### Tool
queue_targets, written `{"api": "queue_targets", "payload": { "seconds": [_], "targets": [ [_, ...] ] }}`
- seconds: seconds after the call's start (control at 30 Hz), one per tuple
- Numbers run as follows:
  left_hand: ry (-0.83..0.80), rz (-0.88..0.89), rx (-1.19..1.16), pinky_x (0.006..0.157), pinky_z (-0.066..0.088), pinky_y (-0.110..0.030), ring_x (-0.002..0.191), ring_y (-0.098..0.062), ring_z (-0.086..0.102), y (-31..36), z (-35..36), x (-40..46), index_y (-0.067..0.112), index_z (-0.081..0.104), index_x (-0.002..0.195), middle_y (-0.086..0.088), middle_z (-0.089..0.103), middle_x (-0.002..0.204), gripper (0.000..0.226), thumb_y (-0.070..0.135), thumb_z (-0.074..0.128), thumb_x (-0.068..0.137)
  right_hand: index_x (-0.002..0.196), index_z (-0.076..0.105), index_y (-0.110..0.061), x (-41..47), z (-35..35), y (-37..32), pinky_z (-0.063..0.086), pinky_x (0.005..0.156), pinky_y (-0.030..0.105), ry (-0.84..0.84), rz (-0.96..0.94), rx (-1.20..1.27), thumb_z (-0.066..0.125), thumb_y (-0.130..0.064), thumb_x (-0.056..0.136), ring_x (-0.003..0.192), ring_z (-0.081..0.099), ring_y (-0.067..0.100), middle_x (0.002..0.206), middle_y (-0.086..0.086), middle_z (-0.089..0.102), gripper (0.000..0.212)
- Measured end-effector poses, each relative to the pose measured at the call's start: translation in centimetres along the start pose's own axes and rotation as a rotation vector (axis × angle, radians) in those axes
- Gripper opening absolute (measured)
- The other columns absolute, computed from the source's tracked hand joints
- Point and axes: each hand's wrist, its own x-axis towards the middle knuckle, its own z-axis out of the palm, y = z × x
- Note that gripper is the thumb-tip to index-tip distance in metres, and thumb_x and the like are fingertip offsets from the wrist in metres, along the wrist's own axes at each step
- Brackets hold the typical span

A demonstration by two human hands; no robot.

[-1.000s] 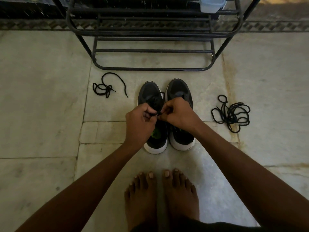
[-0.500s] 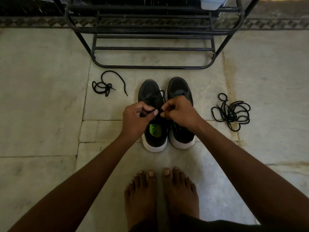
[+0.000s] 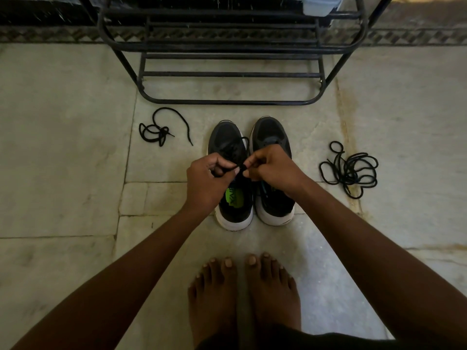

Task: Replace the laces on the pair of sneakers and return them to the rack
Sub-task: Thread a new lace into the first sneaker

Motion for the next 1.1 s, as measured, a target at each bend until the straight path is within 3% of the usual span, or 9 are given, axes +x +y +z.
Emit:
{"api": "queue_targets", "payload": {
  "seconds": [0.17,0.33,0.5,0.7,0.8,0.87,0.97,1.03,1.1],
  "targets": [
    [0.019,0.059,0.142,0.061,0.045,-0.012,0.061,-0.01,0.057,0.4,0.3,-0.2,0.015,0.074,0.081,0.018,0.058,0.065,0.012,0.008,0.085,0.079,0.086,0.076,-0.013,-0.3,0.0,0.1,0.06,0.073,0.023,0.019,-0.043,-0.008,0.075,-0.005,0.088,0.076,0.073,0.013,0.081,0.004,0.075,0.008],
    [0.024,0.077,0.173,0.063,0.044,-0.007,0.063,-0.008,0.059,0.8,0.4,-0.5,0.02,0.072,0.08,0.021,0.058,0.065,0.017,0.009,0.085,0.08,0.085,0.075,-0.009,-0.2,0.0,-0.1,0.062,0.077,0.027,0.031,0.006,0.083,0.061,0.0,0.097,0.082,0.074,0.018,0.086,0.011,0.074,0.02],
    [0.008,0.051,0.142,0.063,0.049,-0.011,0.07,-0.007,0.065,1.3,0.3,-0.4,0.019,0.069,0.088,0.012,0.067,0.076,0.021,0.01,0.085,0.08,0.083,0.071,-0.015,0.1,0.0,-0.7,0.062,0.074,0.024,-0.008,0.024,-0.023,0.062,-0.003,0.098,0.082,0.073,0.018,0.087,0.008,0.072,0.021],
    [-0.002,0.024,0.145,0.066,0.055,-0.019,0.074,-0.008,0.067,1.4,0.4,-0.3,0.019,0.069,0.099,0.009,0.071,0.086,0.029,0.009,0.086,0.078,0.088,0.065,-0.009,0.5,0.1,-1.0,0.056,0.061,0.021,-0.032,0.052,-0.104,0.055,-0.001,0.1,0.07,0.066,0.014,0.08,0.008,0.068,0.017],
    [-0.014,0.054,0.15,0.069,0.052,-0.012,0.077,-0.001,0.065,1.2,0.3,-0.6,0.018,0.07,0.101,0.01,0.07,0.086,0.034,-0.001,0.083,0.077,0.095,0.065,-0.003,0.5,0.5,-1.2,0.057,0.069,0.035,0.018,0.019,-0.234,0.052,-0.002,0.096,0.077,0.067,0.024,0.084,0.013,0.068,0.013],
    [-0.01,0.056,0.156,0.073,0.051,-0.011,0.081,0.0,0.064,1.0,0.1,-0.9,0.018,0.069,0.103,0.011,0.07,0.09,0.038,-0.005,0.081,0.076,0.094,0.062,-0.009,0.0,0.6,-1.1,0.054,0.075,0.038,0.119,0.0,-0.235,0.049,-0.005,0.096,0.08,0.064,0.023,0.084,0.008,0.065,0.013],
    [0.009,0.048,0.143,0.071,0.046,-0.009,0.083,0.001,0.06,0.6,0.0,-1.1,0.017,0.068,0.106,0.008,0.068,0.094,0.04,-0.006,0.08,0.077,0.095,0.057,-0.014,-1.3,0.3,-1.4,0.055,0.078,0.04,0.294,-0.04,0.009,0.044,-0.009,0.1,0.085,0.065,0.024,0.091,0.008,0.067,0.014],
    [0.024,0.051,0.149,0.068,0.049,-0.012,0.081,-0.004,0.058,0.4,0.0,-1.2,0.017,0.067,0.107,0.007,0.066,0.097,0.04,-0.005,0.08,0.077,0.095,0.052,-0.011,-2.2,-0.5,-2.1,0.055,0.086,0.041,0.327,-0.045,0.366,0.038,-0.007,0.103,0.096,0.07,0.029,0.098,0.013,0.071,0.016],
    [0.043,0.058,0.144,0.065,0.054,-0.02,0.078,-0.01,0.058,0.3,-0.1,-1.1,0.016,0.067,0.105,0.006,0.066,0.099,0.037,-0.006,0.078,0.077,0.098,0.047,-0.012,-2.7,-1.4,-3.0,0.054,0.093,0.045,0.258,-0.019,0.773,0.032,-0.004,0.104,0.099,0.073,0.031,0.092,0.015,0.07,0.018]
  ]
}}
